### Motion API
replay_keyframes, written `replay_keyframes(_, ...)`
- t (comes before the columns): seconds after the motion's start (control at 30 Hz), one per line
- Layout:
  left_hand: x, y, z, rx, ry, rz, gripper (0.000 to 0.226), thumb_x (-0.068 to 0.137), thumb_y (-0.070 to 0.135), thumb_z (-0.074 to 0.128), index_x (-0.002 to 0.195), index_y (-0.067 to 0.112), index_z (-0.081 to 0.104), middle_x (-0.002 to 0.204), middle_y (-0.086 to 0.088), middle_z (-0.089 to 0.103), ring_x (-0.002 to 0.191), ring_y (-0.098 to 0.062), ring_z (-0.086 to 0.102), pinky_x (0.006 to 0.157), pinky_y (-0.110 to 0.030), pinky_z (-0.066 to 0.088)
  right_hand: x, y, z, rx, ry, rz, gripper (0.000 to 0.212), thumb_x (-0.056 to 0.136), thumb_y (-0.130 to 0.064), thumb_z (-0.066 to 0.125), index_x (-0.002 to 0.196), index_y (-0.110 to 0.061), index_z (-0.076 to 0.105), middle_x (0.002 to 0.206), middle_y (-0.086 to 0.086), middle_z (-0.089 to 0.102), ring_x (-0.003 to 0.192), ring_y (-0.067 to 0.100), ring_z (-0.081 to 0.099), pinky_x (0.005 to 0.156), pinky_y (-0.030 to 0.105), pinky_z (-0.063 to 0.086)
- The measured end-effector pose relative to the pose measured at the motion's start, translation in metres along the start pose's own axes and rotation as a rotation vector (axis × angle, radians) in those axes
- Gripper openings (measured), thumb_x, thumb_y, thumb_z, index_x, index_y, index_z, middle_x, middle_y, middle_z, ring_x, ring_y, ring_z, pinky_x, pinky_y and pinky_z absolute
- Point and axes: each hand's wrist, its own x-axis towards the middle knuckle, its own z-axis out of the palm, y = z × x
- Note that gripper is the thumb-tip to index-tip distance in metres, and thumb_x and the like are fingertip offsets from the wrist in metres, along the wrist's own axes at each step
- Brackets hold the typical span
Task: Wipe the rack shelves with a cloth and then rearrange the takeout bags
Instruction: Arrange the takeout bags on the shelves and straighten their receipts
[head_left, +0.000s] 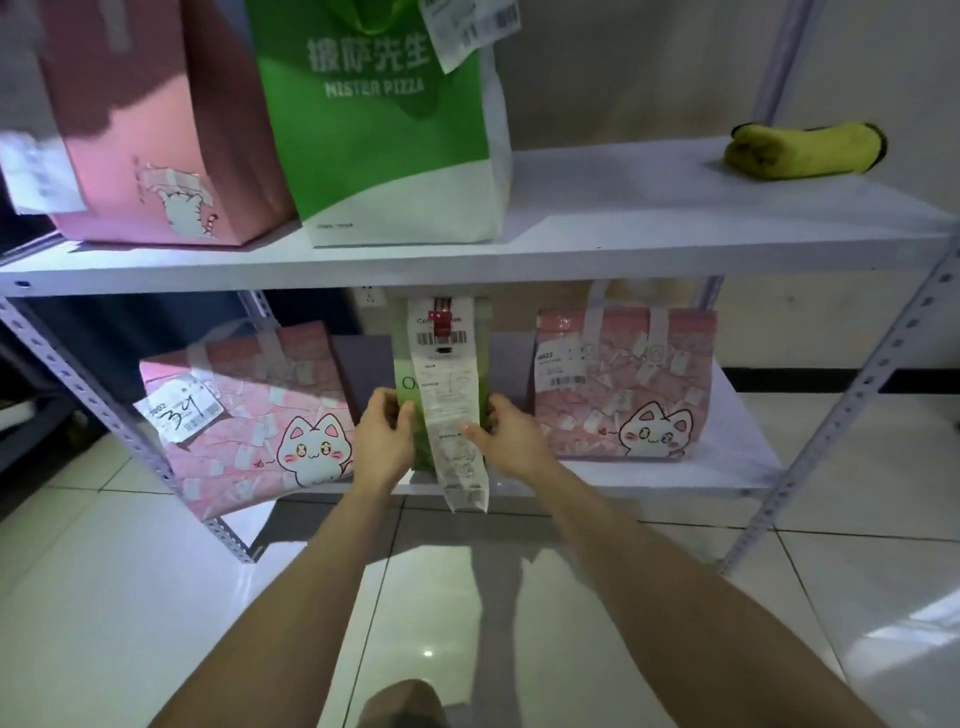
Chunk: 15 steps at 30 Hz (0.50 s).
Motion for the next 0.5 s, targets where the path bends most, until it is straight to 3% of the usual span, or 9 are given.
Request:
replay_keyframes(0.07,-0.004,-0.003,-0.01,0.035,0.021,0.069,0.017,0.108,0.025,0.058,0.092,0.025,0.056,0.086,0.008,0.071,0.083,-0.013,0.07,0.07,-0.034,0.053,-0.001,-0.004,0.004,-0.059,0.051,0.024,0.028,0.107,-0.039,0.059,0.126,-0.019,0.061,0.123,0.003,0.075,0.11,0.028,0.071,0.093,0.048,0.06)
replay_keyframes(0.17,-0.021,-0.001,-0.028,0.067,-0.028,0.133,0.021,0.108,0.024,0.06,0.088,0.03,0.056,0.082,0.013,0.07,0.076,0.0,0.066,0.064,-0.019,0.047,-0.025,-0.007,0.002,-0.063,0.039,-0.016,0.021,0.109,-0.033,0.056,0.125,-0.022,0.063,0.125,-0.002,0.076,0.108,0.022,0.073,0.092,0.047,0.062)
replay_keyframes(0.3,-0.043,0.014,-0.063,-0.047,-0.264,0.198,0.014,0.106,0.015,0.067,0.094,0.022,0.073,0.091,0.002,0.079,0.085,-0.018,0.076,0.075,-0.038,0.066,-0.076,-0.002,-0.009,-0.079,0.081,-0.129,0.017,0.11,-0.033,0.054,0.122,-0.024,0.062,0.122,-0.011,0.076,0.1,0.011,0.073,0.087,0.041,0.065)
replay_keyframes(0.4,-0.058,0.041,-0.087,-0.102,-0.426,0.209,0.011,0.103,0.008,0.072,0.095,0.014,0.078,0.093,-0.006,0.08,0.089,-0.029,0.079,0.077,-0.047,0.069,-0.116,-0.006,-0.028,-0.037,0.159,-0.194,0.015,0.109,-0.036,0.054,0.117,-0.027,0.063,0.117,-0.015,0.073,0.1,0.005,0.071,0.086,0.035,0.065)
replay_keyframes(0.5,-0.07,0.08,-0.108,-0.148,-0.569,0.263,0.015,0.101,0.008,0.073,0.093,0.019,0.079,0.097,-0.008,0.081,0.088,-0.029,0.079,0.073,-0.043,0.069,-0.153,-0.026,-0.058,-0.013,0.231,-0.279,0.014,0.11,-0.04,0.051,0.11,-0.03,0.06,0.112,-0.019,0.067,0.102,0.004,0.067,0.083,0.034,0.064)
